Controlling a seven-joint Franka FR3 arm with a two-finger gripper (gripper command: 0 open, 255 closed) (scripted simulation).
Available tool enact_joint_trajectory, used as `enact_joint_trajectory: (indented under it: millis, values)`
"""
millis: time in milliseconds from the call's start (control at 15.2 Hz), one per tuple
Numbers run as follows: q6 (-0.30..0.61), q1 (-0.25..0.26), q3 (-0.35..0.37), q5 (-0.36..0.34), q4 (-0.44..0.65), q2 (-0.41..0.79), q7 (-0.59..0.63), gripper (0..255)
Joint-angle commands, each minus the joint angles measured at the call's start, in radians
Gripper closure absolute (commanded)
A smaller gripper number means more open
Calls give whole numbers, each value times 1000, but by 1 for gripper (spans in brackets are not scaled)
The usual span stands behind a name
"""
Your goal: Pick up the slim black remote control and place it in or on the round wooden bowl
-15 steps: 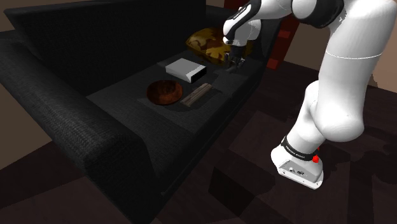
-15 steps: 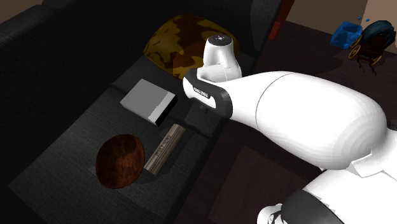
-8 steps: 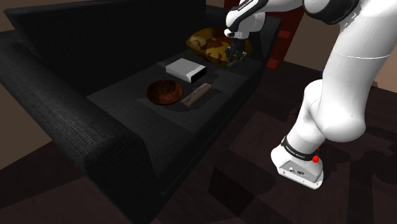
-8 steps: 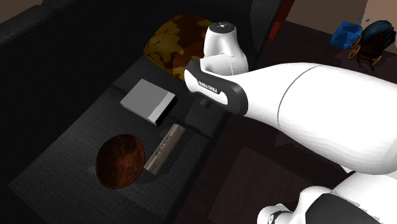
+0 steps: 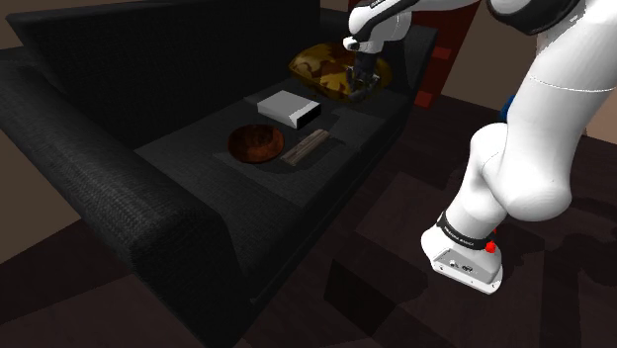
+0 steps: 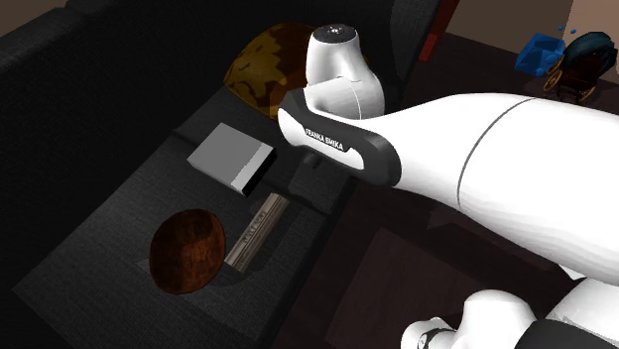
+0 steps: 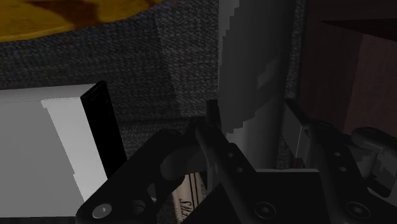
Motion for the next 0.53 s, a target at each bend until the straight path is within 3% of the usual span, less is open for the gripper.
enact_joint_trajectory:
  millis: [0, 462]
  values:
    - [8, 36, 14, -20, -14, -18, 60, 255]
    - [17, 134, 83, -23, -11, -14, 228, 255]
